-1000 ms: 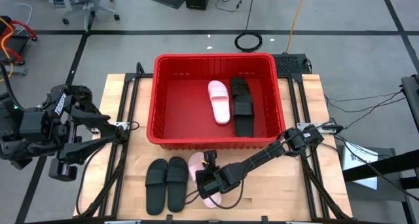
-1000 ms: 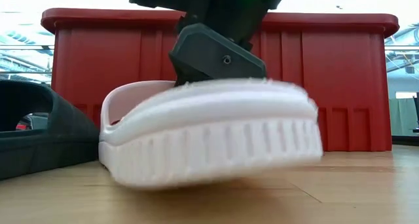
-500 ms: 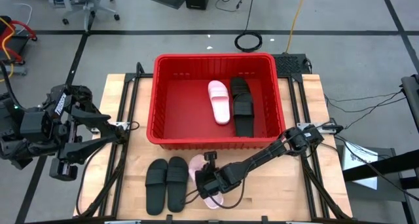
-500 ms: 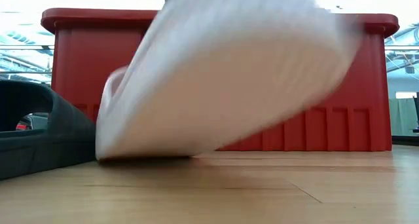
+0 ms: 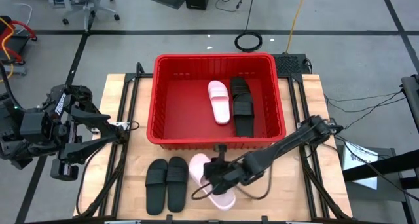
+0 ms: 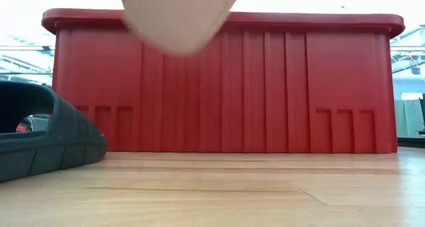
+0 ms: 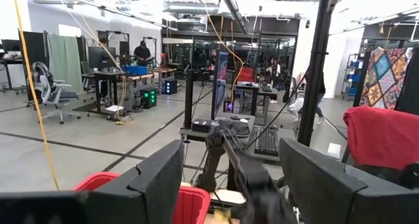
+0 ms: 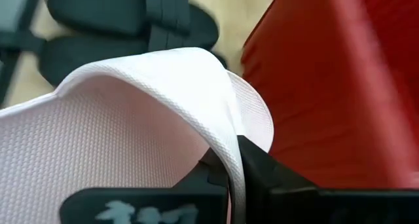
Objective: Pick and place slides into bin
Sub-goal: Put the pink slipper into the red container
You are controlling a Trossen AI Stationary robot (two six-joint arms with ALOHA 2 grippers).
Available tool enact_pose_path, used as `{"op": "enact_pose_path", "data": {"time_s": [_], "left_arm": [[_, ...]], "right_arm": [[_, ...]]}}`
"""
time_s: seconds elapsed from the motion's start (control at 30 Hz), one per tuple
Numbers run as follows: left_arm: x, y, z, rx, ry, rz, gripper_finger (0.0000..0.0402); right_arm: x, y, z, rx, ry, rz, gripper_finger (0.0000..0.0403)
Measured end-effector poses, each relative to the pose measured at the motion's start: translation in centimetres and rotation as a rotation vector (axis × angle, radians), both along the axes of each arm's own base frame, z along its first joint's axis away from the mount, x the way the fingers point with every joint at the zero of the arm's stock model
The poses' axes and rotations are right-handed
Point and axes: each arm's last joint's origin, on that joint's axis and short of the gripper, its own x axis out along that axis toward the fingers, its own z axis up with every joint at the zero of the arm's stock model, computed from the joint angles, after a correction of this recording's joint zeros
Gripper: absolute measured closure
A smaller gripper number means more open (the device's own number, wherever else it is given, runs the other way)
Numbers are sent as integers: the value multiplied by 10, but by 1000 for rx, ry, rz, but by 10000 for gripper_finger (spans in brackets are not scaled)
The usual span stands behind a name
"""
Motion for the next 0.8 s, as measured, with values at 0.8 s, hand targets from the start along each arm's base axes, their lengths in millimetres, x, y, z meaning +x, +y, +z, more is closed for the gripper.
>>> {"op": "enact_pose_path", "data": {"time_s": [0.8], "left_arm": [[0,0,0,1,0,1,147]], "right_arm": [[-177,-118,166,-113,-253,-341,402]]}}
